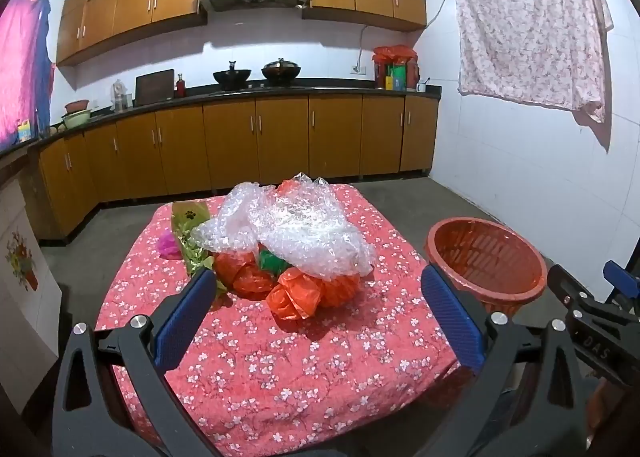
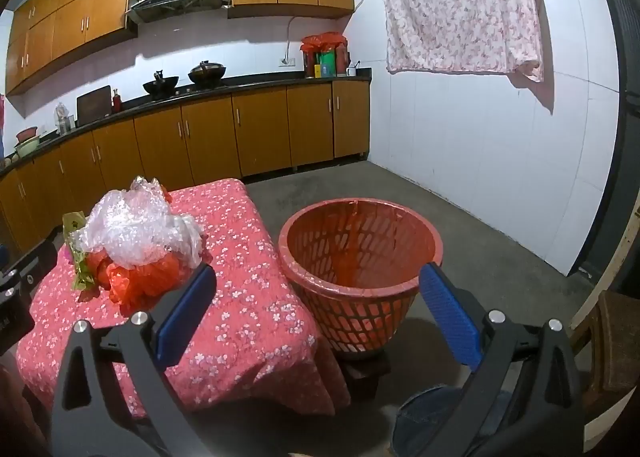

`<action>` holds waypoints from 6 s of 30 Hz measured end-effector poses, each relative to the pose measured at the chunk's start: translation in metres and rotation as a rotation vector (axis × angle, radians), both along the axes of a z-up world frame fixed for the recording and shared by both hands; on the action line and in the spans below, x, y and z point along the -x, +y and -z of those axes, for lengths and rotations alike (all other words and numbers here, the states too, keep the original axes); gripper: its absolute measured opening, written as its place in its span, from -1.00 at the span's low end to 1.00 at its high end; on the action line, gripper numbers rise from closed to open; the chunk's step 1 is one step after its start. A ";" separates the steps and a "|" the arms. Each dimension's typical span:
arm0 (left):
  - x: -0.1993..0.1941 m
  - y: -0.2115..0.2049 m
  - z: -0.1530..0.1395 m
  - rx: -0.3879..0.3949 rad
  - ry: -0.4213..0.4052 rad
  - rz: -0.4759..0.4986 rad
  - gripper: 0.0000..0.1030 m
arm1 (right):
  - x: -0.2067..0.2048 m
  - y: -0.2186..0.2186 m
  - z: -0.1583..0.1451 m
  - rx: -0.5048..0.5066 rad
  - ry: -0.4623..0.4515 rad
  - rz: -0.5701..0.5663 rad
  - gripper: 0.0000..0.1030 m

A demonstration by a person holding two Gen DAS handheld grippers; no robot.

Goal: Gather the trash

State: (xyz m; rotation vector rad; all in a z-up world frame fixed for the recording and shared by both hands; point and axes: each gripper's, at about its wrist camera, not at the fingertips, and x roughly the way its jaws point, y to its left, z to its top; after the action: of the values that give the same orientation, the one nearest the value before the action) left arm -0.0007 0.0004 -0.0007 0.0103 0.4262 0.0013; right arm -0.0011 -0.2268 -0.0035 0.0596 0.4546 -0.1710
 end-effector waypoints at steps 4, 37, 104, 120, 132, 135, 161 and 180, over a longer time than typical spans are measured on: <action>0.004 -0.002 -0.002 0.000 -0.003 0.000 0.97 | 0.001 0.000 0.000 -0.003 -0.004 0.002 0.92; 0.003 -0.006 0.001 0.001 0.003 0.001 0.97 | 0.002 -0.003 0.002 -0.018 -0.003 0.004 0.92; 0.000 0.018 0.013 0.004 0.032 -0.106 0.97 | -0.029 0.015 0.005 -0.066 0.033 -0.120 0.93; -0.038 0.138 0.036 0.010 0.088 -0.387 0.97 | -0.135 0.123 0.008 -0.134 0.132 -0.428 0.55; -0.064 0.168 0.058 0.035 0.139 -0.402 0.96 | -0.173 0.162 0.043 -0.071 0.251 -0.494 0.06; -0.066 0.167 0.063 0.038 0.147 -0.399 0.96 | -0.176 0.161 0.047 -0.080 0.268 -0.507 -0.33; -0.134 0.114 0.036 0.073 0.103 -0.254 0.65 | -0.168 0.075 0.017 -0.155 0.143 -0.348 -0.80; -0.207 0.113 0.057 0.133 0.294 -0.233 -0.84 | -0.170 0.028 0.036 -0.186 0.166 -0.257 -0.80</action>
State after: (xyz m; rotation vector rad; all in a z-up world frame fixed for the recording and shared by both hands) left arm 0.2064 0.1131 -0.0572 -0.1726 0.7184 0.2033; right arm 0.1688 -0.1988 -0.0394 0.1694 0.6384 0.1205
